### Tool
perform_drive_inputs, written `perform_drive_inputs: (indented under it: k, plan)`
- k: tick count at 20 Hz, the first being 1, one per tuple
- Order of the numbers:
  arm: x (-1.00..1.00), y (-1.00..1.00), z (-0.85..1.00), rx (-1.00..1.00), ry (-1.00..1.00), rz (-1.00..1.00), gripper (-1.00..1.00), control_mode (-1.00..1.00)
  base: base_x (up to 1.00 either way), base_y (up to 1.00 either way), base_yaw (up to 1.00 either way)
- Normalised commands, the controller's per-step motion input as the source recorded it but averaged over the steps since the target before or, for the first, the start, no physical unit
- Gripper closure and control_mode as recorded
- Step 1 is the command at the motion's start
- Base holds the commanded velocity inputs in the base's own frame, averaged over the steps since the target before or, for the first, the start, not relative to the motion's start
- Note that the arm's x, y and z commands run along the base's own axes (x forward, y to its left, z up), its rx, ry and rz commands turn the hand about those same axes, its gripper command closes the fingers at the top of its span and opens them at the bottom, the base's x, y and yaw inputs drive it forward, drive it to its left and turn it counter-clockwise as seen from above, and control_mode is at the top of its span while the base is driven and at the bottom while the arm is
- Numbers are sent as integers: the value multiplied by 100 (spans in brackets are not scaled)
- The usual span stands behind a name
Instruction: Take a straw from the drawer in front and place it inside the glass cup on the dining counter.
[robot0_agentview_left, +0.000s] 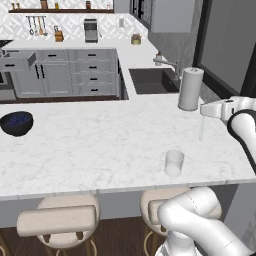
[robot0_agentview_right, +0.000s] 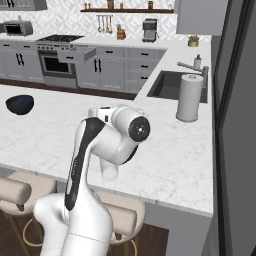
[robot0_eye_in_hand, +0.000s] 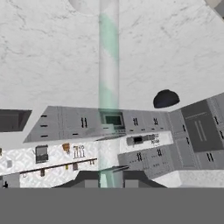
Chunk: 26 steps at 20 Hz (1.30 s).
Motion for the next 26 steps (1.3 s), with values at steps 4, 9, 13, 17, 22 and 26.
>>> perform_drive_inputs:
  k: [4,9,13,17,22,26]
  plan:
    - [0,38,-32,-1,0,8,100,-100,0,0,0]
    - [4,31,-26,-2,0,5,100,-100,0,0,0]
    - [20,11,-15,0,0,6,100,-100,0,0,0]
    - [13,6,-15,0,0,7,100,-100,0,0,0]
    - [8,0,-15,0,0,8,100,-100,0,0,0]
    - [19,0,-15,0,0,8,100,-100,0,0,0]
